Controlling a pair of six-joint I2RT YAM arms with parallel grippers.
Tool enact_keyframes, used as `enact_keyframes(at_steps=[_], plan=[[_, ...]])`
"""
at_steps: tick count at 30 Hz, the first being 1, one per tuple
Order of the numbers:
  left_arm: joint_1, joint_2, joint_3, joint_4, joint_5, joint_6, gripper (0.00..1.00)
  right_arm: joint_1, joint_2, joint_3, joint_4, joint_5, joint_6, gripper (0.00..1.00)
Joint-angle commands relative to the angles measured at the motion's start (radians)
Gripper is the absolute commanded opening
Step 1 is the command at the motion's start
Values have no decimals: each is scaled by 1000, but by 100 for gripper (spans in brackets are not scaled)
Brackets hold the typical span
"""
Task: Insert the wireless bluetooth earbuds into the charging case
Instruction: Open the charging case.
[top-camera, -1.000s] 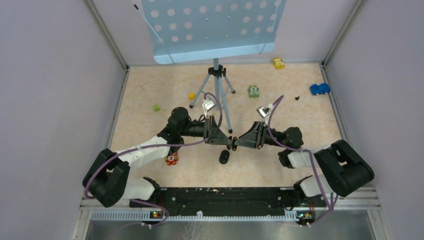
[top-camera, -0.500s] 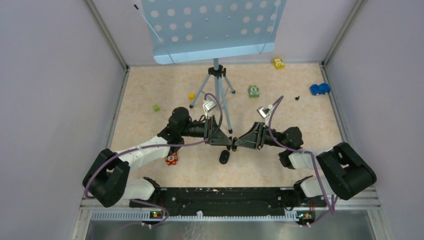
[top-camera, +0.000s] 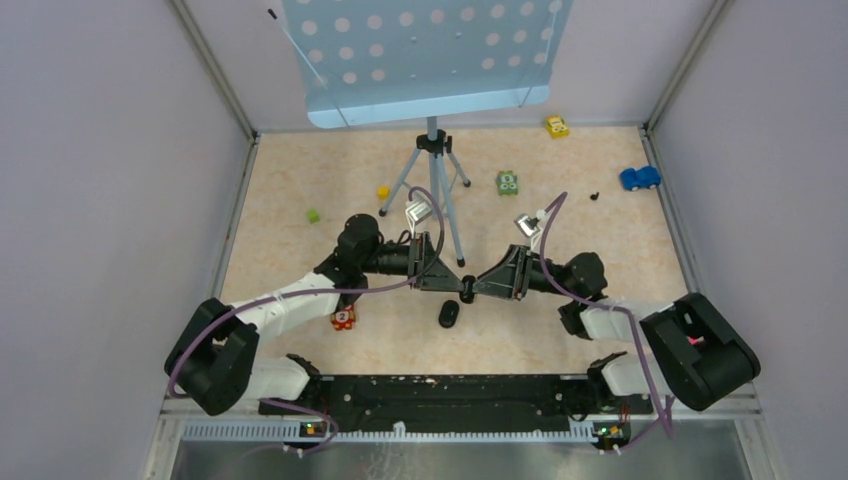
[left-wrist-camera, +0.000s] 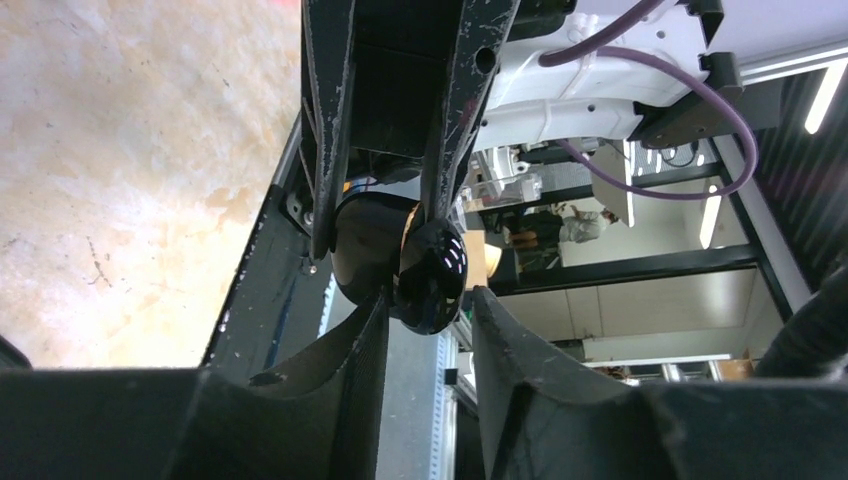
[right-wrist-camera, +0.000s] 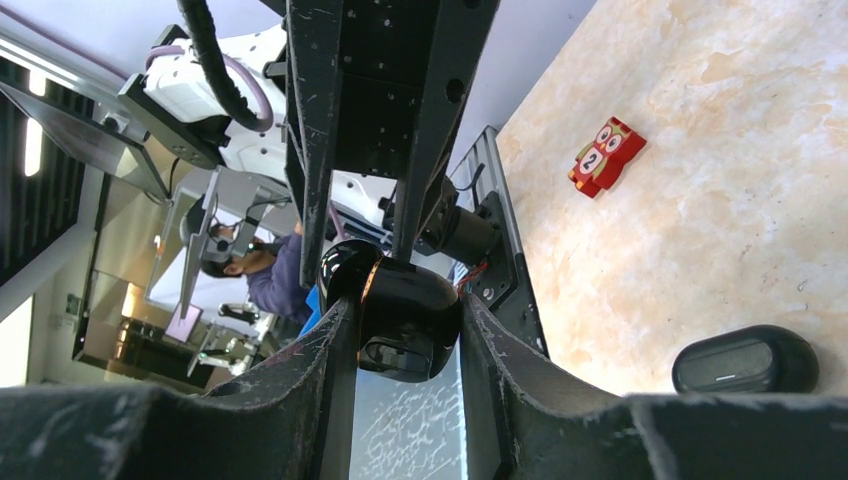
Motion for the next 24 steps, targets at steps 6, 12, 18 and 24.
enact_keyframes(at_steps=[6, 12, 18, 24], plan=[[-7, -45, 44, -95, -51, 87, 60, 6, -72, 5, -61, 7, -70, 0], [-29, -71, 163, -383, -148, 297, 62, 6, -101, 14, -114, 8, -95, 0], [-47, -69, 176, -426, -161, 350, 70, 7, -99, 14, -125, 9, -103, 0], [-97, -63, 225, -539, -244, 445, 69, 6, -99, 12, -123, 11, -102, 0]])
